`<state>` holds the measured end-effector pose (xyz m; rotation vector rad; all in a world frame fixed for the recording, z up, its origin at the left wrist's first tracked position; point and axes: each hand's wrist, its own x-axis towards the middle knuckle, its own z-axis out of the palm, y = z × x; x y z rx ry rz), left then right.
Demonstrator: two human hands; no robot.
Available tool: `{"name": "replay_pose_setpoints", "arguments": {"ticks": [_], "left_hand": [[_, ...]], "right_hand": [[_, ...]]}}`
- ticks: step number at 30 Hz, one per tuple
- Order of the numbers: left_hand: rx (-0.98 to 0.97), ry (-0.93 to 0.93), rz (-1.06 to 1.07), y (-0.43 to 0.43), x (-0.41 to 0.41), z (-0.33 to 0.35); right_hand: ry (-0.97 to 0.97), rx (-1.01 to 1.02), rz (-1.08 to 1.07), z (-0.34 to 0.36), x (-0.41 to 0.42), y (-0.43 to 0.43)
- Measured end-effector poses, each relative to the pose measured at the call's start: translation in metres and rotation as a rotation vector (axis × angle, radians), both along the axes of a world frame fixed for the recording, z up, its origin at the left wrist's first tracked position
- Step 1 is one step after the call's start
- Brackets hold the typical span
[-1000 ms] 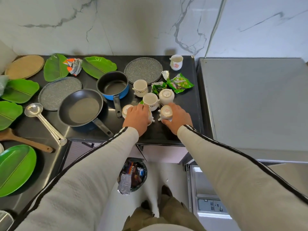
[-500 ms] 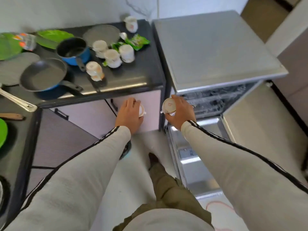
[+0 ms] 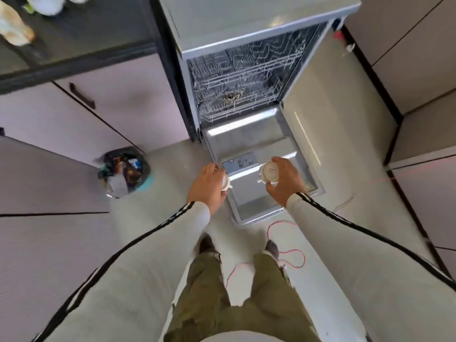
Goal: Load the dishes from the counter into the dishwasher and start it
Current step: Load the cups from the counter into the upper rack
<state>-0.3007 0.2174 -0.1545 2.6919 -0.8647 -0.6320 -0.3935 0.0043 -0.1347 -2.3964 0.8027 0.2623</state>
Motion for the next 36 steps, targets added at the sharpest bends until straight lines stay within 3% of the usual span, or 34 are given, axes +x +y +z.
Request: {"name": "replay_pose_setpoints", "arguments": {"ticks": [7, 14, 26, 36], "left_hand": [[0.117, 0.032, 0.037, -0.060, -0.042, -0.046], [0.081, -0.026, 0.206, -0.127, -0.026, -0.035], [0.035, -0.066, 0.214, -0.176, 0.146, -0.029], [0.201, -0.024, 0.083, -0.179, 0.311, -0.063]], "right_hand": [[0.056, 0.064, 0.074, -0.056, -0.026, -0.066], [0.047, 0.115, 0.251, -0.058, 0.011, -0.126], [-0.072, 0.077, 0.421, -0.056, 0.186, -0.149], [0.185, -0.315, 0.845, -0.096, 0.374, -0.150]]}}
